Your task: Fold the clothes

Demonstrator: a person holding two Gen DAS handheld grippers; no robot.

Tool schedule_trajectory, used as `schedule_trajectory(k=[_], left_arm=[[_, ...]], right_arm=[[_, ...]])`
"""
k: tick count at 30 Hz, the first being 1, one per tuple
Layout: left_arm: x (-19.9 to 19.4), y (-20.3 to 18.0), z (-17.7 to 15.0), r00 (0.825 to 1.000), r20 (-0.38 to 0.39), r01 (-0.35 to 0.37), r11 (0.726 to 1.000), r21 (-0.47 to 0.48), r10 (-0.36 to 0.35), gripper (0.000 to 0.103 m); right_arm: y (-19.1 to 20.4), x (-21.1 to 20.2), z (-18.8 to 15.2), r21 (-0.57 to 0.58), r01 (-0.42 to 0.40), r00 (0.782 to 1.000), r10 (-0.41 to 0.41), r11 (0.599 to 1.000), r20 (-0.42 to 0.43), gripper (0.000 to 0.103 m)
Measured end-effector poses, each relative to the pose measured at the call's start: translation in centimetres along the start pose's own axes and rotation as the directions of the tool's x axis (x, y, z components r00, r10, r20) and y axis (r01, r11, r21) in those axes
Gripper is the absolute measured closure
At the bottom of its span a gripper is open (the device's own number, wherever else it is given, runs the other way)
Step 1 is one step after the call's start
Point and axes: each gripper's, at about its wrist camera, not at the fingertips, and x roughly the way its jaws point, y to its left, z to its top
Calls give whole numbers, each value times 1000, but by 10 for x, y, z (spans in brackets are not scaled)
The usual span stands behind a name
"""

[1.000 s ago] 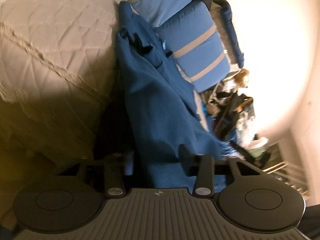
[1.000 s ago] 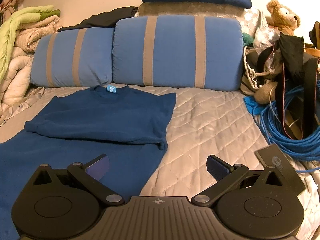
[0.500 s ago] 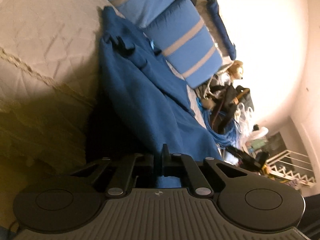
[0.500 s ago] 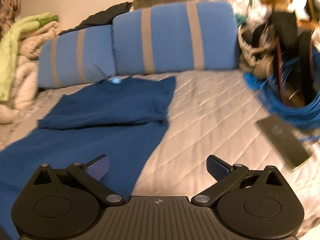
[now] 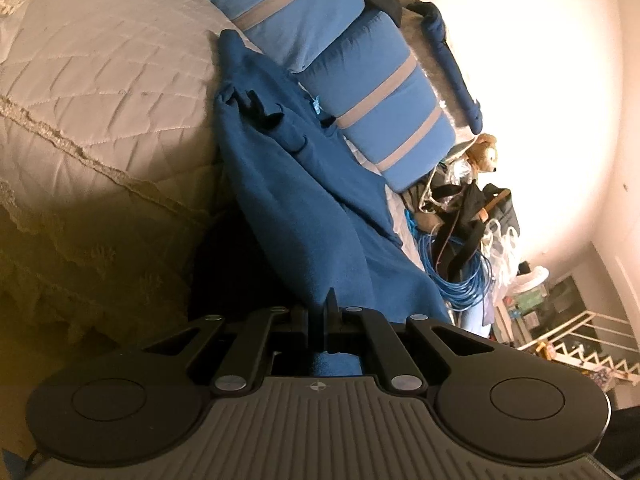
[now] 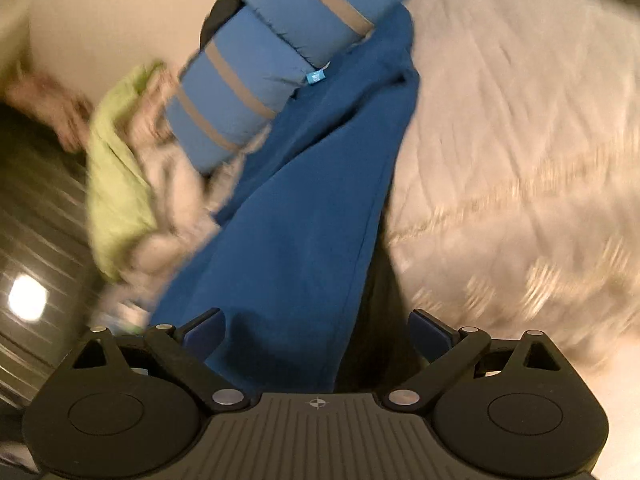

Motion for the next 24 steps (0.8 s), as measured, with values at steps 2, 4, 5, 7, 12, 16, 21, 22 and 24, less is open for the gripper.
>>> schedule_trajectory(k=[2, 4, 5, 7, 12, 16, 21, 22, 24], left_arm=[[1, 2, -1, 1000, 0, 1, 1000, -11, -1, 97], [2, 4, -2, 1000, -3, 2, 1000, -21, -2, 97], [3, 4, -3, 1000, -3, 3, 1000, -26, -3, 97], [3, 5, -4, 1000, -1, 5, 999, -34, -5, 97], [-2, 0, -5, 1000, 14, 13, 999, -36, -12, 97], [-7, -7, -4, 999, 29, 18, 999, -33, -17, 97], [-20, -26, -4, 995, 95, 29, 1000, 4, -29, 98], [-23, -30, -4, 993, 112, 33, 999, 12, -34, 98], [-28, -37, -5, 989, 143, 39, 999, 23, -42, 98]], right_arm=[[-14, 4, -9, 61, -74, 997, 74, 995, 10, 8], [-25, 9, -18, 108, -143, 990, 141, 984, 25, 11], [-30, 11, -21, 130, -174, 985, 171, 976, 33, 15], [-36, 14, -29, 171, -229, 973, 222, 958, 58, 25], [-30, 3, -40, 164, -287, 956, 269, 944, 119, 75], [-10, -16, -37, 112, -261, 959, 244, 959, 145, 93], [33, -45, -25, -15, -229, 954, 228, 973, 192, 95], [40, -49, -23, -33, -223, 954, 225, 974, 198, 95], [52, -54, -20, -62, -208, 954, 217, 976, 205, 95]])
